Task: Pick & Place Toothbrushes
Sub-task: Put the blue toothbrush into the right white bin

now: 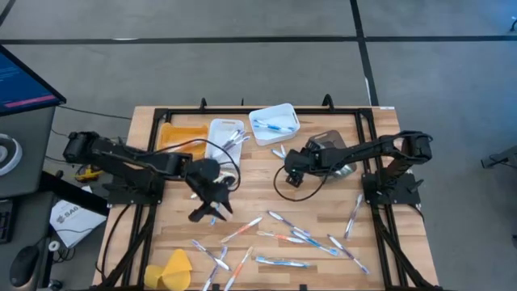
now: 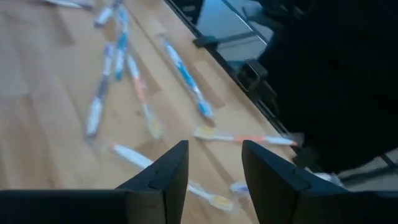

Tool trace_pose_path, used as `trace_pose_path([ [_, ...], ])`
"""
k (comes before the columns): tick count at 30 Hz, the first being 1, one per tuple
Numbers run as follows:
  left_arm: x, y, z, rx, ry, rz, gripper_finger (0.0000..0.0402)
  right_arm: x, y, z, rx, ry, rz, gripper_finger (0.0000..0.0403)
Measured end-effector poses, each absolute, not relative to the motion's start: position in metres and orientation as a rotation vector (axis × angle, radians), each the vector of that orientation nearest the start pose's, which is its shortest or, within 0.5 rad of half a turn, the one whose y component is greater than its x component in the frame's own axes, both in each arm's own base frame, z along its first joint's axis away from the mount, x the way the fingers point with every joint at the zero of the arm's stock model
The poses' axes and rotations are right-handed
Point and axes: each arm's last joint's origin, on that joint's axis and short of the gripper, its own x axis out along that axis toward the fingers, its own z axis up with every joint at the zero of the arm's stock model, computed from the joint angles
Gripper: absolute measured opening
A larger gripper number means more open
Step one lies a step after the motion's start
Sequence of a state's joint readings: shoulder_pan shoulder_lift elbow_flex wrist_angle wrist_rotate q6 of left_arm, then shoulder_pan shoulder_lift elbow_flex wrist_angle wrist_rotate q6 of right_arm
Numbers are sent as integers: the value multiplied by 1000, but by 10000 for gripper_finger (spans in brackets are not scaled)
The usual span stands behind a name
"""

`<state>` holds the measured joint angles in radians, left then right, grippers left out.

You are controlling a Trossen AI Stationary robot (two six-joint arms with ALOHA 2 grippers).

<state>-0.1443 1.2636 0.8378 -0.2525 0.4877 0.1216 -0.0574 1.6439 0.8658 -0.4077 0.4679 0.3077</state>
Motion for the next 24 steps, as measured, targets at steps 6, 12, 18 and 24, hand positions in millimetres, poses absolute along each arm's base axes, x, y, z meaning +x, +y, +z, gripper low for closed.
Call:
trace_pose_path([
  [6, 256, -62, 251, 12, 619, -687, 142, 292, -33, 145, 63, 1113, -602, 226],
  [12, 256, -64, 251, 15, 620, -694, 142, 291, -37, 142, 77, 1138, -601, 226],
  [18, 256, -64, 251, 16, 615, -694, 142, 291, -41, 142, 92, 1136, -615, 226],
  [24, 256, -64, 251, 17, 609, -693, 142, 289, -42, 142, 122, 1136, -638, 226],
])
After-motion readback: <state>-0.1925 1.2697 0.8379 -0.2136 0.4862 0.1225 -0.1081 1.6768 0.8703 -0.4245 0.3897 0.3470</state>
